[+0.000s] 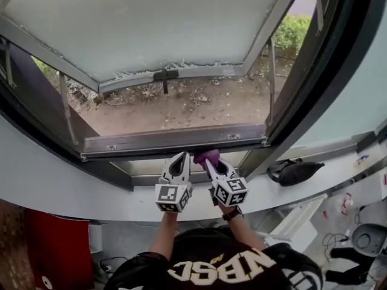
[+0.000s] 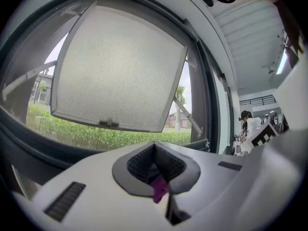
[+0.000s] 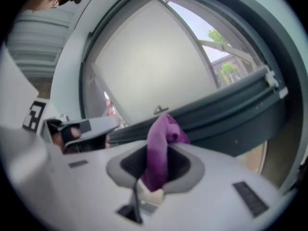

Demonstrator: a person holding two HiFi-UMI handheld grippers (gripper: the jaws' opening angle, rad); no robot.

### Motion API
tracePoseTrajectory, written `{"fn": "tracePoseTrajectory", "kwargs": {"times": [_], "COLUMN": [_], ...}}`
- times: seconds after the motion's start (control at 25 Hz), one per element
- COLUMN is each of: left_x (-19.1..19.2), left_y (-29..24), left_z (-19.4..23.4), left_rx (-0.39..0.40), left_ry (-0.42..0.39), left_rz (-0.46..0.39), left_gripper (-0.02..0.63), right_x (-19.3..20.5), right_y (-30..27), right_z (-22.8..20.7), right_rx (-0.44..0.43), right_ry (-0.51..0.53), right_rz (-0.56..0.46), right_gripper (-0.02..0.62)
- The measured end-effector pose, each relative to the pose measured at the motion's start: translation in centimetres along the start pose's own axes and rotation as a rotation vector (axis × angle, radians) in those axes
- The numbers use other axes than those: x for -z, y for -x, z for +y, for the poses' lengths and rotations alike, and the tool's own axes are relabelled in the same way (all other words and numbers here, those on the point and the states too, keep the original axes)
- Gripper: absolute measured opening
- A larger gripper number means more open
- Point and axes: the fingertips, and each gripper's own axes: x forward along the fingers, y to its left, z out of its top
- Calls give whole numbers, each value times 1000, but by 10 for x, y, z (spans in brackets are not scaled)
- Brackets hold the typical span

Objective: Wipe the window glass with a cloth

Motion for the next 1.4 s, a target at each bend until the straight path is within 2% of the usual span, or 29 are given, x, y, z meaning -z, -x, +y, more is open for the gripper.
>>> {"fn": "tracePoseTrajectory", "kwargs": {"times": [0.12, 0.24, 0.52, 0.72, 1.04, 1.4], "left_x": [-33, -57, -75, -81, -81, -70], "left_y": [-1, 2, 1, 0, 18, 30], "left_z": [0, -5, -22, -34, -26, -29], "left_rx": [6, 15, 25, 39, 1, -25], "left_ry": [-39, -67, -80, -89, -66, -48], "left_rz": [-46, -73, -101, -119, -123, -122], "left_gripper": [23, 23, 23, 23, 23, 23], "right_x": [-14, -29, -104, -139, -150, -140], "right_y": [-2, 7, 37, 43, 43, 61], "right_z": [10, 23, 33, 38, 73, 72], "right_rx": [-8, -58, -88, -76, -114, -82], "right_ry": [-5, 4, 42, 143, 211, 256], "right_rz": [17, -10, -180, -279, -310, -291], "right_gripper": [97, 97, 97, 97, 97, 97]}}
